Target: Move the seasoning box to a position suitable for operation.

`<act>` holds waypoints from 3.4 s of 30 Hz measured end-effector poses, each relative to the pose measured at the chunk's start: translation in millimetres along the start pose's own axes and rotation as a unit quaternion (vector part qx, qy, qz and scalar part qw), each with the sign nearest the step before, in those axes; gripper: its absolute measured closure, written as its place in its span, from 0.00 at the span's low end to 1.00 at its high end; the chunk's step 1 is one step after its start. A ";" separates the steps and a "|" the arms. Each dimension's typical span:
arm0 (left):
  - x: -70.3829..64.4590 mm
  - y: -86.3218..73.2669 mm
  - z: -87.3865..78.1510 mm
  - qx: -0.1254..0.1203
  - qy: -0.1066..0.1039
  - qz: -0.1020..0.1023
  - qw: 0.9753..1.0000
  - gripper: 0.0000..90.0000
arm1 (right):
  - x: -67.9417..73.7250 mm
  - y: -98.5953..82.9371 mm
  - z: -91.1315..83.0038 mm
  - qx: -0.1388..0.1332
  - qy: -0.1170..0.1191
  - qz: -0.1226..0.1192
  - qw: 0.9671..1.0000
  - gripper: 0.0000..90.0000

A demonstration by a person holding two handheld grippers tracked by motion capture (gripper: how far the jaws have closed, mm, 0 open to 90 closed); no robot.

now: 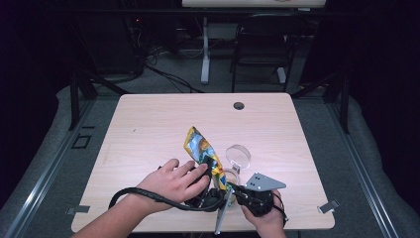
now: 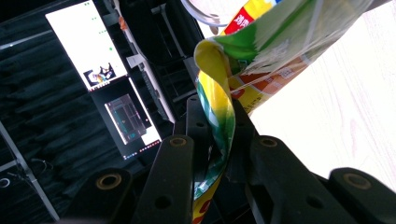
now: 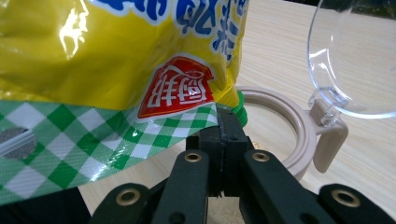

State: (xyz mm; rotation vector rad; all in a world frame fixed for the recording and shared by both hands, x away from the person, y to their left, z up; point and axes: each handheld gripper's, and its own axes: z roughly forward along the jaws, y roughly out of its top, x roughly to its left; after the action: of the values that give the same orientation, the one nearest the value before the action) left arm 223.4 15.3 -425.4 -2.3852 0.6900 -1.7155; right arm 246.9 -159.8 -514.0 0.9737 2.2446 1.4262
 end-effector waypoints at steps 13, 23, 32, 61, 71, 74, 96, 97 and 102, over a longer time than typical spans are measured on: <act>2.3 2.2 0.9 -0.003 0.003 0.000 1.000 0.93 | -0.7 0.4 0.1 0.001 0.000 0.001 1.000 1.00; 1.0 1.2 1.1 -0.002 -0.003 -0.005 1.000 0.93 | -0.2 0.7 0.5 0.003 -0.003 0.000 1.000 1.00; 1.5 1.7 0.9 -0.002 -0.003 -0.003 1.000 0.93 | -0.4 0.6 0.8 0.003 -0.002 0.001 1.000 1.00; 4.6 1.2 0.9 0.000 -0.004 0.002 1.000 0.93 | -2.6 1.3 -1.7 -0.004 -0.004 0.004 1.000 1.00; 8.4 1.6 0.9 0.001 0.000 0.002 1.000 0.92 | 0.6 2.4 -2.0 -0.004 0.007 -0.002 1.000 1.00; 9.6 1.0 1.6 -0.001 -0.005 -0.003 1.000 0.92 | -0.2 2.4 -2.8 -0.007 0.007 0.002 1.000 1.00; 6.5 7.0 -2.5 -0.007 -0.002 0.007 1.000 0.93 | -2.7 0.0 -0.3 -0.002 -0.004 0.006 1.000 1.00; 6.4 7.1 -2.7 -0.007 -0.002 0.006 1.000 0.93 | -2.8 -0.1 -0.1 -0.002 -0.004 0.007 1.000 1.00; 5.8 7.5 -2.7 -0.007 -0.009 0.004 1.000 0.93 | -3.4 -0.5 0.7 -0.004 -0.004 0.008 1.000 1.00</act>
State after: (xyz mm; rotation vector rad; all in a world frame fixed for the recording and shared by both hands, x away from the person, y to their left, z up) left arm 220.2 6.5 -422.1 -2.4010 0.7095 -1.6895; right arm 249.5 -161.8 -515.1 0.9955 2.2294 1.4336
